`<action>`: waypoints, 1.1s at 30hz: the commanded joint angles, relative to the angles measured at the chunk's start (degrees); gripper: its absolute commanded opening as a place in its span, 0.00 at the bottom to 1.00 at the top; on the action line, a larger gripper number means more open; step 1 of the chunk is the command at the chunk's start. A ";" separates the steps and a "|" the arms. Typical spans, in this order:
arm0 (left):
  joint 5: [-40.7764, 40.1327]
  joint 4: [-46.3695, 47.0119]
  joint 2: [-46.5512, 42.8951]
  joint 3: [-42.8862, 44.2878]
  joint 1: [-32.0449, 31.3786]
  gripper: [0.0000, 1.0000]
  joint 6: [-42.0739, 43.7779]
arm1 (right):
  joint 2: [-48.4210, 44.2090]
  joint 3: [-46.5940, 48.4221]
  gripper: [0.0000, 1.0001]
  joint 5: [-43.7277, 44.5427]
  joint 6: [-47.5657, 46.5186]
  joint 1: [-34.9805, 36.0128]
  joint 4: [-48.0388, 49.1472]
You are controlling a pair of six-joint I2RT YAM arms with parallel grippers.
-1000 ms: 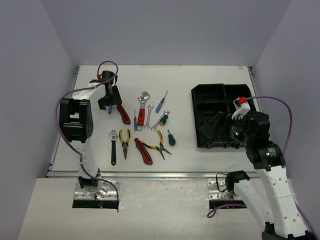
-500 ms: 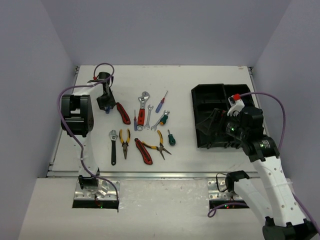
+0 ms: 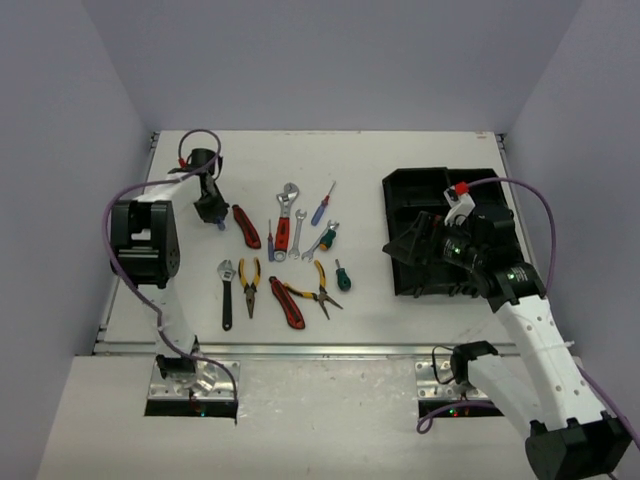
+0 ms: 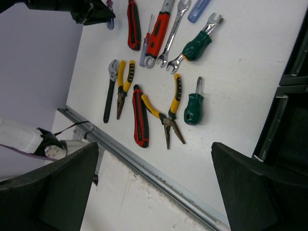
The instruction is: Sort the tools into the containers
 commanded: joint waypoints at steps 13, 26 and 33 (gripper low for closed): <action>50.49 67.69 -37.92 -35.33 -25.99 0.00 -13.41 | 21.26 16.38 0.82 -12.54 18.84 8.31 29.82; 51.10 66.22 -33.98 -31.93 -29.88 0.00 -12.47 | 27.24 22.44 0.63 -2.10 8.75 12.21 20.50; 50.19 63.98 -32.45 -29.88 -30.45 0.00 -12.05 | 30.62 23.38 0.28 -6.59 8.51 15.51 22.28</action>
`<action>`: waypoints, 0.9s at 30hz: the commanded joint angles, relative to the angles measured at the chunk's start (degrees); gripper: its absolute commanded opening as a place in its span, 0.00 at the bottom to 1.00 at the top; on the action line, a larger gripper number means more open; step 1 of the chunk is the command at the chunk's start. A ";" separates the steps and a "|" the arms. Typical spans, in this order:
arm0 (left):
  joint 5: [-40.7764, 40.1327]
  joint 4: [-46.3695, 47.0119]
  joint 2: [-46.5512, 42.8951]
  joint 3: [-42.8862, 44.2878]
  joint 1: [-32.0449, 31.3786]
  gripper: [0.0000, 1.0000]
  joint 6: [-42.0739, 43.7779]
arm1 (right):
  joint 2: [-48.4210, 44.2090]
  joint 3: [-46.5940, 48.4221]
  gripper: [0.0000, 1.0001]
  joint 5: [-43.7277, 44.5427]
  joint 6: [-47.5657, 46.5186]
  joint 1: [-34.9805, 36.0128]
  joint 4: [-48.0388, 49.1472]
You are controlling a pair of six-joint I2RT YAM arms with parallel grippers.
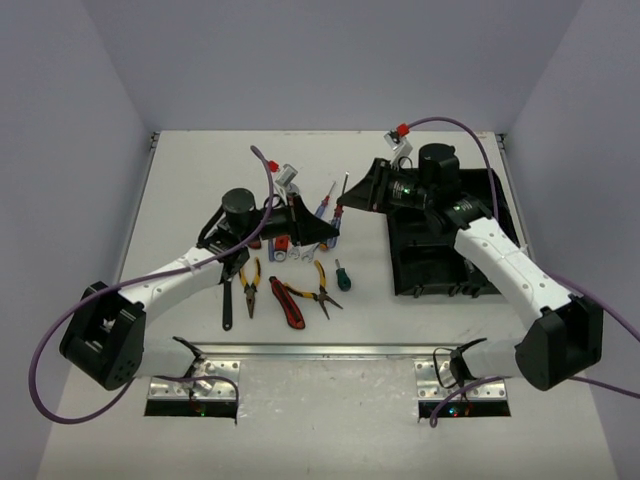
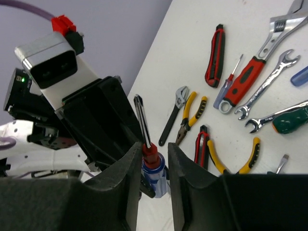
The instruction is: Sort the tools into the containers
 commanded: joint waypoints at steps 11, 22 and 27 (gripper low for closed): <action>-11.81 -15.06 -2.33 8.82 -1.17 1.00 7.53 | 2.76 4.76 0.00 6.82 -1.61 1.78 -0.11; -57.15 -54.77 -11.08 18.48 -1.08 1.00 11.65 | 11.14 9.37 0.00 62.02 7.20 -13.19 -14.10; -57.62 -56.31 -12.62 16.56 -1.08 1.00 13.24 | 24.93 19.00 0.00 71.15 11.83 -14.77 -16.50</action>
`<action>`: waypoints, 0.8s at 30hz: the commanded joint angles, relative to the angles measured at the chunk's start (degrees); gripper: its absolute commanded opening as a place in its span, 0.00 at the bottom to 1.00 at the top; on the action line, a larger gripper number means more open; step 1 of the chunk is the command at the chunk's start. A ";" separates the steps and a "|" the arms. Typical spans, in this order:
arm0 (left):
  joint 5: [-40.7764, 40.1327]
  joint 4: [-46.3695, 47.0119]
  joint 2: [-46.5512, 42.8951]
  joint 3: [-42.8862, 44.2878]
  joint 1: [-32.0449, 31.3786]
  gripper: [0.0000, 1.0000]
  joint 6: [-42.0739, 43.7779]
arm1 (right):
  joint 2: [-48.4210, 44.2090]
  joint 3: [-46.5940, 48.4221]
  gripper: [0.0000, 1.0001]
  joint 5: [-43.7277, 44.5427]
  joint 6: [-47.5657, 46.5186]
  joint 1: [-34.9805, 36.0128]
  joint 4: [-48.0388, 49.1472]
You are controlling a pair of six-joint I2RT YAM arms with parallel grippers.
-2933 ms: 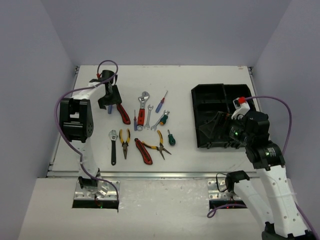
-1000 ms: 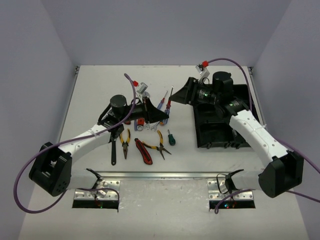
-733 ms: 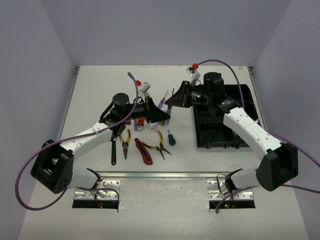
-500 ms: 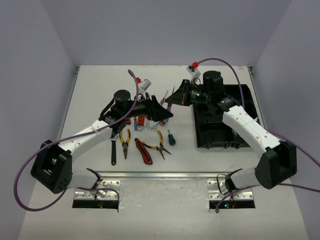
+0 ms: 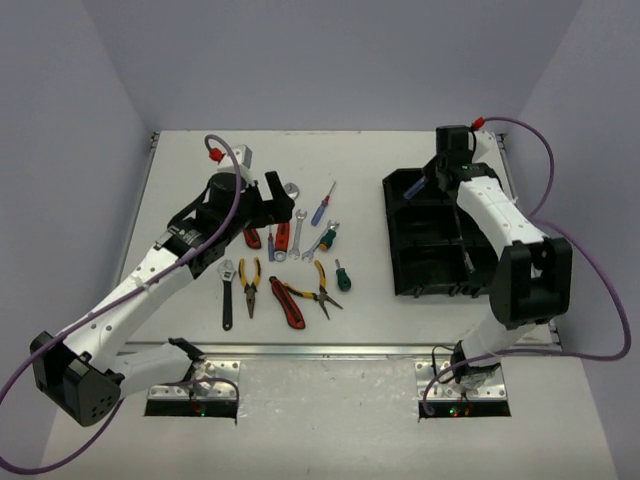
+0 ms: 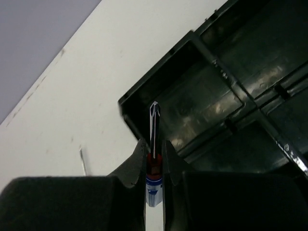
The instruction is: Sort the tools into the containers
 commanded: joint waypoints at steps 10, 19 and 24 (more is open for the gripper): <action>-1.79 -5.78 1.99 -1.22 -0.23 1.00 4.56 | 23.19 19.15 0.00 15.13 4.11 -1.69 -4.50; 2.55 -4.12 13.56 4.88 -0.23 1.00 3.70 | 16.93 15.47 0.81 8.93 0.57 -1.69 -2.83; 4.62 -0.38 22.29 10.17 -0.32 1.00 3.23 | 13.76 22.83 0.99 5.82 -8.19 -1.71 -8.88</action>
